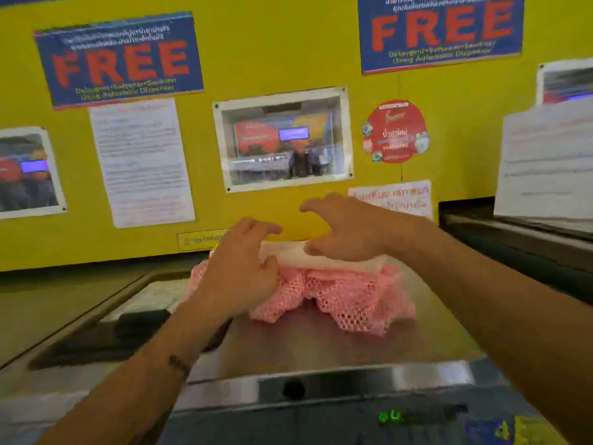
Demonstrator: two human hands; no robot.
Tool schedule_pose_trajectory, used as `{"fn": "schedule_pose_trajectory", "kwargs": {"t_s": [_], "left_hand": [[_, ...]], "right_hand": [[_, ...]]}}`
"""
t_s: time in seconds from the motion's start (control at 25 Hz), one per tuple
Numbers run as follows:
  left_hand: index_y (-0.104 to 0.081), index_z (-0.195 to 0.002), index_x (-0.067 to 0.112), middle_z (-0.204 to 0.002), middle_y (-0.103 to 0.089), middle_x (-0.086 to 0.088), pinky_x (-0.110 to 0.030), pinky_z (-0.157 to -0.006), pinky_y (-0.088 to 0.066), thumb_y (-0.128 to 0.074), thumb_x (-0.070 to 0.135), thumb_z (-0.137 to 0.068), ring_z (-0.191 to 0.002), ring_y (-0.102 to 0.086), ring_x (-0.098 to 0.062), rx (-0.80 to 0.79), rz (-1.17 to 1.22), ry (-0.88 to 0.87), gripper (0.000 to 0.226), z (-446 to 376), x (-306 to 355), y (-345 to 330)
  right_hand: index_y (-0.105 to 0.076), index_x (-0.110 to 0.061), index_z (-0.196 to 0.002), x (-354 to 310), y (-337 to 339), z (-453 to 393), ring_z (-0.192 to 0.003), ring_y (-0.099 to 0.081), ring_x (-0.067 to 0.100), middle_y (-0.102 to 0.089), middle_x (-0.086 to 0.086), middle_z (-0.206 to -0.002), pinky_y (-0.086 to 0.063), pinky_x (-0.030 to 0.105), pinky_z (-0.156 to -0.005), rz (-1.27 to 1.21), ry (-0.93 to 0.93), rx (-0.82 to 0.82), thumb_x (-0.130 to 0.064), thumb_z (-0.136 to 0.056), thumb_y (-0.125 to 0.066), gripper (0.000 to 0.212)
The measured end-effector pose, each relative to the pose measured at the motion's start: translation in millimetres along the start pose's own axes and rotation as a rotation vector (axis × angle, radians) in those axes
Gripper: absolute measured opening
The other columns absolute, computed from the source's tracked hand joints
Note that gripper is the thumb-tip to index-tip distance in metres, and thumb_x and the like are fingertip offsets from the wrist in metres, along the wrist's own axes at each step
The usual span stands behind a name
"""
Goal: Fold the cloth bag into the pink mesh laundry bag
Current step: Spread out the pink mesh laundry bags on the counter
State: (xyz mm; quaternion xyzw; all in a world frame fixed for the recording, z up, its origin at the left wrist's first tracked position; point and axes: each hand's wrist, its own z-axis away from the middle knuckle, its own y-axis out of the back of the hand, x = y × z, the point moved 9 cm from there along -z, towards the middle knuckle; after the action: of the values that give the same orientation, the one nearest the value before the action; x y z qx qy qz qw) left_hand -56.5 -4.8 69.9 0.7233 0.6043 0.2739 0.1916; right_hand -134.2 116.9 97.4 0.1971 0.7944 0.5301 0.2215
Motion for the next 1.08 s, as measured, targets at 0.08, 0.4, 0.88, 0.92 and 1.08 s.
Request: {"fn": "schedule_pose_trajectory", "kwargs": {"t_s": [0.08, 0.4, 0.88, 0.92, 1.08], "left_hand": [[-0.064, -0.114, 0.019, -0.111, -0.058, -0.005, -0.038, -0.091, -0.046, -0.050, 0.025, -0.072, -0.104, -0.057, -0.026, -0.074, -0.016, 0.022, 0.044, -27.1, -14.6, -22.9], [-0.063, -0.114, 0.027, -0.111, -0.055, 0.007, -0.037, -0.091, -0.045, -0.055, 0.036, -0.080, -0.103, -0.053, -0.014, -0.321, 0.018, 0.060, 0.036, -58.5, -35.7, -62.8], [-0.044, -0.137, 0.042, -0.142, -0.043, 0.006, -0.041, -0.109, -0.035, -0.047, 0.057, -0.087, -0.129, -0.043, -0.018, -0.814, 0.171, -0.150, 0.052, -40.6, 4.3, -156.5], [-0.042, -0.139, 0.042, -0.146, -0.042, 0.004, -0.039, -0.111, -0.033, -0.047, 0.053, -0.090, -0.131, -0.040, -0.018, -0.812, 0.212, -0.146, 0.051, -36.4, 2.0, -160.8], [-0.041, -0.142, 0.037, -0.145, -0.045, 0.003, -0.035, -0.110, -0.033, -0.046, 0.049, -0.093, -0.131, -0.041, -0.016, -0.702, 0.255, -0.174, 0.051, -34.3, 0.1, -157.7]], "right_hand": [[-0.024, -0.027, -0.152, 13.9, -29.4, -27.8, -0.137, -0.038, 0.028, -0.032, 0.003, -0.157, -0.037, 0.043, -0.107, -0.009, -0.015, -0.237, -0.054, -0.085, -0.061, 0.082], [-0.051, -0.030, -0.129, 69.8, -55.2, -39.4, -0.103, -0.059, 0.025, -0.060, 0.002, -0.124, -0.051, 0.045, -0.088, -0.024, -0.155, -0.232, -0.037, -0.086, -0.049, 0.043], [-0.044, -0.025, -0.143, 150.3, -9.2, 74.1, -0.128, -0.049, 0.025, -0.048, 0.003, -0.146, -0.041, 0.039, -0.103, 0.335, -0.797, -0.500, -0.058, -0.084, -0.056, 0.069], [-0.036, -0.029, -0.149, 149.7, -16.1, 75.3, -0.138, -0.039, 0.024, -0.037, 0.000, -0.155, -0.033, 0.040, -0.110, 0.251, -0.803, -0.539, -0.067, -0.083, -0.052, 0.077], [-0.019, -0.037, -0.154, 154.9, -37.8, 58.7, -0.147, -0.022, 0.022, -0.017, -0.005, -0.163, -0.019, 0.043, -0.117, 0.058, -0.782, -0.425, -0.075, -0.082, -0.046, 0.086]]}}
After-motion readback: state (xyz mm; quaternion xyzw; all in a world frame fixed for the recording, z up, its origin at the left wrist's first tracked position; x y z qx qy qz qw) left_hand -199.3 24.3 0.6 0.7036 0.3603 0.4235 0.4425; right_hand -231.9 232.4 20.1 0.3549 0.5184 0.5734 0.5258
